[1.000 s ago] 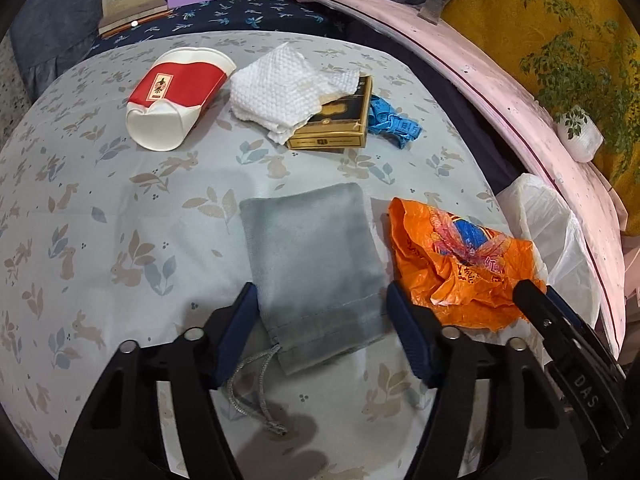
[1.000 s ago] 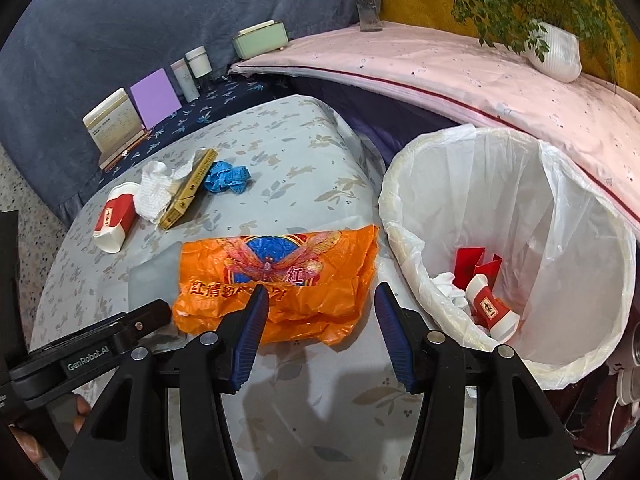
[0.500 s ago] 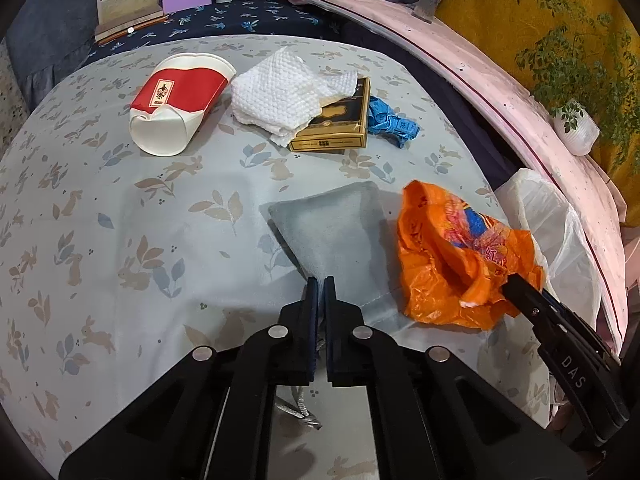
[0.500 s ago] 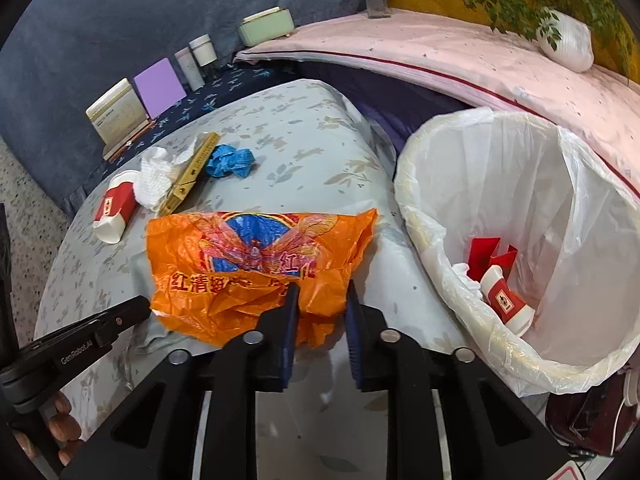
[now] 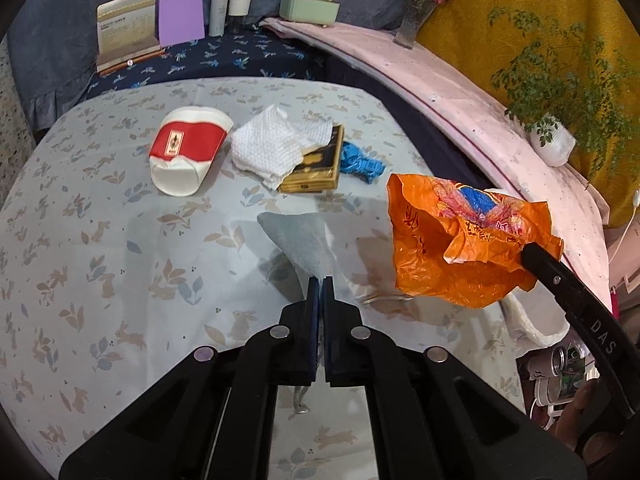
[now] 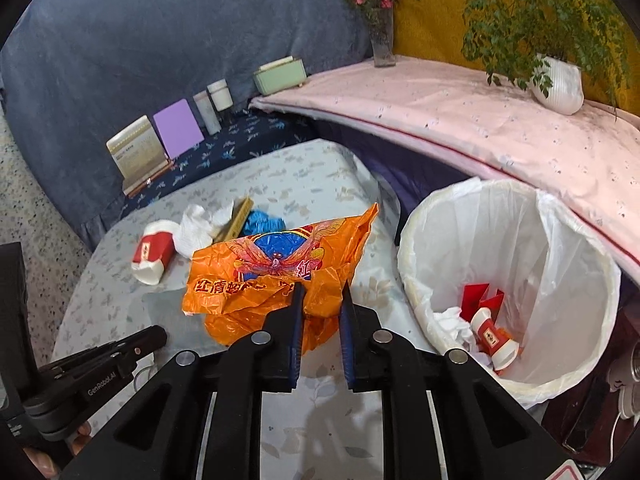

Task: Collect trash
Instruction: 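Grasp the orange bag with the right tool while the left tool grasps the grey pouch, then carry the bag and pouch over the bin and open both tools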

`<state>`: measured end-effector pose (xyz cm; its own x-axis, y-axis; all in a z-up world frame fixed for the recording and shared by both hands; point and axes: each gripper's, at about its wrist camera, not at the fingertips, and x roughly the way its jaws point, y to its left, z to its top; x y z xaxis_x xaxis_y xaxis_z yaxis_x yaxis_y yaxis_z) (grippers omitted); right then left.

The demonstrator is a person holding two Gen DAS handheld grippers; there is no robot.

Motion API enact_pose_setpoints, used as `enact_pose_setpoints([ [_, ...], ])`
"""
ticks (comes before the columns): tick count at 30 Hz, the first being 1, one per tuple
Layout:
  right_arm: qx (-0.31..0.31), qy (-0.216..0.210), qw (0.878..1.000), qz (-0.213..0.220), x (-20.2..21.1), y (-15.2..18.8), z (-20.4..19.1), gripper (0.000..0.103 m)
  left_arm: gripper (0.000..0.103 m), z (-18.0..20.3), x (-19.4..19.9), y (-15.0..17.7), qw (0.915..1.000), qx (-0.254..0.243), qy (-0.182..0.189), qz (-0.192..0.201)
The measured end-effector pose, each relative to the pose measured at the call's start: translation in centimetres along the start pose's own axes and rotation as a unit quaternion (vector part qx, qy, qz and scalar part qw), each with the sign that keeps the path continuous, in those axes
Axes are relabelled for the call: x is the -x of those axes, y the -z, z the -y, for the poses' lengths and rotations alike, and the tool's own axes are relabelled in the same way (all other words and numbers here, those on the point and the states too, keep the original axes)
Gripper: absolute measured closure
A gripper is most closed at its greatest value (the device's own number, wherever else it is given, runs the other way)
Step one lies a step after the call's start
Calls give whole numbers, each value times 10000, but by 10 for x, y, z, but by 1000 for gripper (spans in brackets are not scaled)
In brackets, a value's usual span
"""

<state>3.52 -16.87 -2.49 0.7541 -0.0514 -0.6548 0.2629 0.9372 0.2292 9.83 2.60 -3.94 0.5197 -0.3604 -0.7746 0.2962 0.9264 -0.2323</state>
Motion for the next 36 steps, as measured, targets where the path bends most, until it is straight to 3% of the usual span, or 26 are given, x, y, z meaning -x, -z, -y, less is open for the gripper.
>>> enact_pose_setpoints([
  [15,-474,337,9970,514,45,-11,48,88,102,64,39,-17,9966,-552,404,452],
  [36,-1357,1147,9806,830,78,-4,157,88,102,185,25,-24,9798,-1519,1239,396],
])
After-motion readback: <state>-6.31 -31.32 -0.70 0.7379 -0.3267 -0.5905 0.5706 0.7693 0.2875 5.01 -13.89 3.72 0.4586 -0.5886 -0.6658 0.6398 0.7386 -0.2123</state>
